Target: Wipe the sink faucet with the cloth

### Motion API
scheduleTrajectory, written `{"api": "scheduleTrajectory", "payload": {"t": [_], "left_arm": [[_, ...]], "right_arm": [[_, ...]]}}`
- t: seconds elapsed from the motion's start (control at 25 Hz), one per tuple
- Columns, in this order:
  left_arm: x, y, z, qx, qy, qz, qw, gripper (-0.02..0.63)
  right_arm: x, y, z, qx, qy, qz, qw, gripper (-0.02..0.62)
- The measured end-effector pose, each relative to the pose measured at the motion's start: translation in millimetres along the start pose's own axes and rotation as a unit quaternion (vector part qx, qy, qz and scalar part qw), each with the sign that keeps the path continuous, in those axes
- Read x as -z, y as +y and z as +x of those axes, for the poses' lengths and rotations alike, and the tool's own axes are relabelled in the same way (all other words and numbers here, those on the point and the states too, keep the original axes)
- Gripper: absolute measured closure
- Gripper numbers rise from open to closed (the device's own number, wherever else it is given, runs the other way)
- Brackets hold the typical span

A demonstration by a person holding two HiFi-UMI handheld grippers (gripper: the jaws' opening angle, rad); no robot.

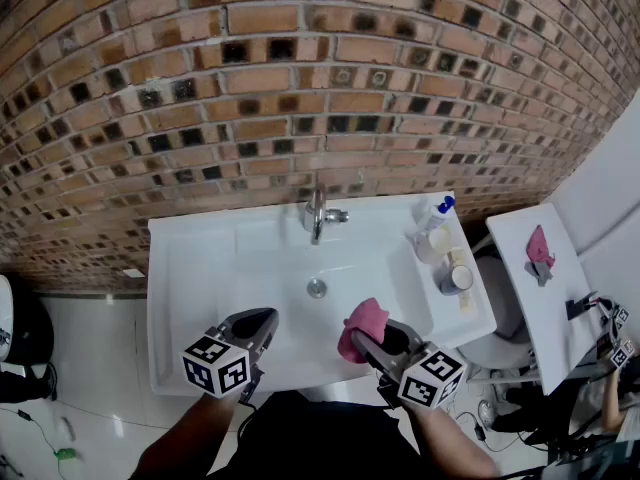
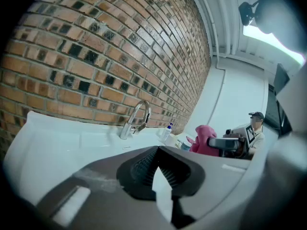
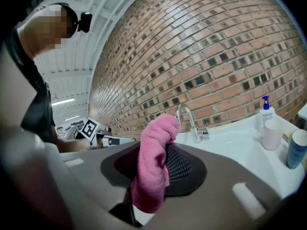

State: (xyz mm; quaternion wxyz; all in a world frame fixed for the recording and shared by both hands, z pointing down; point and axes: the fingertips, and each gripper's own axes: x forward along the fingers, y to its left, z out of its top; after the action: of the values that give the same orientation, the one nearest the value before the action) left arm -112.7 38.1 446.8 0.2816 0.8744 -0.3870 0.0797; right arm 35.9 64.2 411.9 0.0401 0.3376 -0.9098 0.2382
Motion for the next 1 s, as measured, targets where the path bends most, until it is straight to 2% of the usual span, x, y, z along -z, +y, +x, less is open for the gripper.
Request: {"api": "scheduleTrajectory", "payload": {"t": [0.28,0.56,0.72,1.0], "left_arm": [[-3.6,37.5,9.6,0.009,0.014,0.005,0.9999,0.600],[-3.3,46.9,27.4,0.011,0.019,-0.004,0.9998,0.600],[-3.0,50.0,37.3,-0.010,0.008,-0.019,0.9997,0.600],[-10.9,60.9,52.1,-0.071,-0.005,-0.041,0.9966,0.600]], "right_arm": [[-1.1,-5.5,40.1,0.012,-0.002,0.012,1.000,0.460],[-3.2,-31.7,56.1,0.014,0.014,0.021,1.000,0.460],[-11.6,-49.8,67.0,-0.006,0.026,0.015,1.000,0.460],[-32.6,-94.6,89.0,-0.042,0.040,0.003,0.998,0.460]]}}
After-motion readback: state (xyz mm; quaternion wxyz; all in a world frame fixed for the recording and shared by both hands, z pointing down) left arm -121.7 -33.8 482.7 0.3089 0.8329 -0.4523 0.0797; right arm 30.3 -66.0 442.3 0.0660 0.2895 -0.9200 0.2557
